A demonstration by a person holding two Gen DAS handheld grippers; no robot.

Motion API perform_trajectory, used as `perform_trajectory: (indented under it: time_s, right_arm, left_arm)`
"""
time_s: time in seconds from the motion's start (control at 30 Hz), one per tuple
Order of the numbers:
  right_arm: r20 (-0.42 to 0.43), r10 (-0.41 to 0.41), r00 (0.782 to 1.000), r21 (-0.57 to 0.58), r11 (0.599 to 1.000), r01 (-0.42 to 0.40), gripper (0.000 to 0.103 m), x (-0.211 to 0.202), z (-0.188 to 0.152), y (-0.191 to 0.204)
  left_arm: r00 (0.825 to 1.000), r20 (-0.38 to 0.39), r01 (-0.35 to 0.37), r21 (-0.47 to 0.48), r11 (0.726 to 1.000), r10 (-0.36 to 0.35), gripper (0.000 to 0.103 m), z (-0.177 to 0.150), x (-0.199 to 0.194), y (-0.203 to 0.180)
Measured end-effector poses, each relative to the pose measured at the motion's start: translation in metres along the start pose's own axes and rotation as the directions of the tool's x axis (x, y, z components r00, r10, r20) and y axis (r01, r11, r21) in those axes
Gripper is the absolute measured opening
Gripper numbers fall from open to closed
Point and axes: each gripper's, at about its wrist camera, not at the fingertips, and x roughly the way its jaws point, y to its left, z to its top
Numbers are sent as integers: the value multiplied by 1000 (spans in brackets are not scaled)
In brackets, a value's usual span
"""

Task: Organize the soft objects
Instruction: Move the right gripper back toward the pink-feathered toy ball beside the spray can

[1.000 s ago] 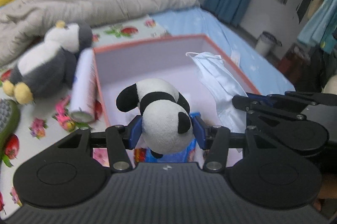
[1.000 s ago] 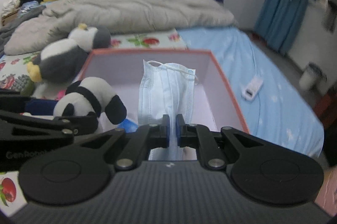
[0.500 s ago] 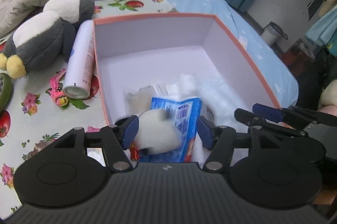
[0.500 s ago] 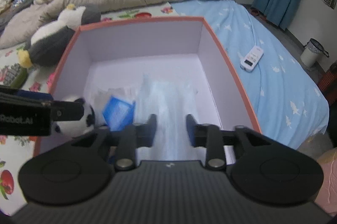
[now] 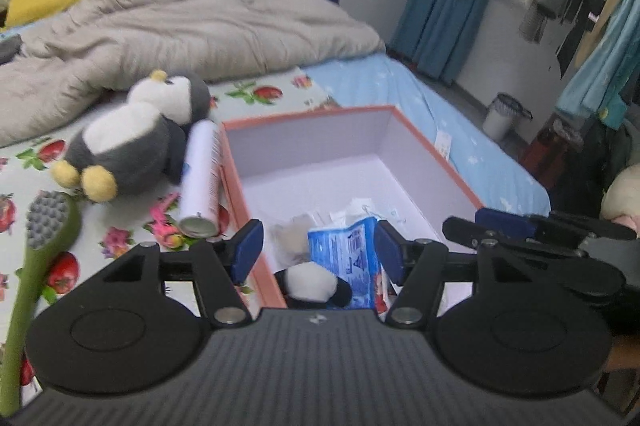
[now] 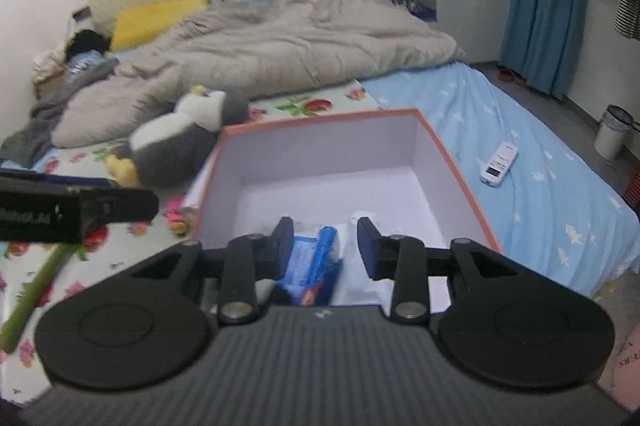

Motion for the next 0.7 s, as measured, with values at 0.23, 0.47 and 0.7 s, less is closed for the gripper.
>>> perform_trajectory:
  time_s: [0.23, 0.47, 0.7]
  right_arm:
    - [80, 58, 995, -4, 998, -58, 38, -39, -25, 23]
    - [108, 94, 990, -10, 996, -93, 38, -61, -52, 48]
    - [89, 130, 987, -13, 992, -129, 38, -63, -84, 72]
  left_arm:
    - [991, 119, -71, 27, 997, 68, 67, -36, -61, 14]
    - [983, 153, -106, -9, 994, 106, 67, -82, -99, 38]
    - [978, 141, -142, -99, 985, 155, 67, -126, -115, 74]
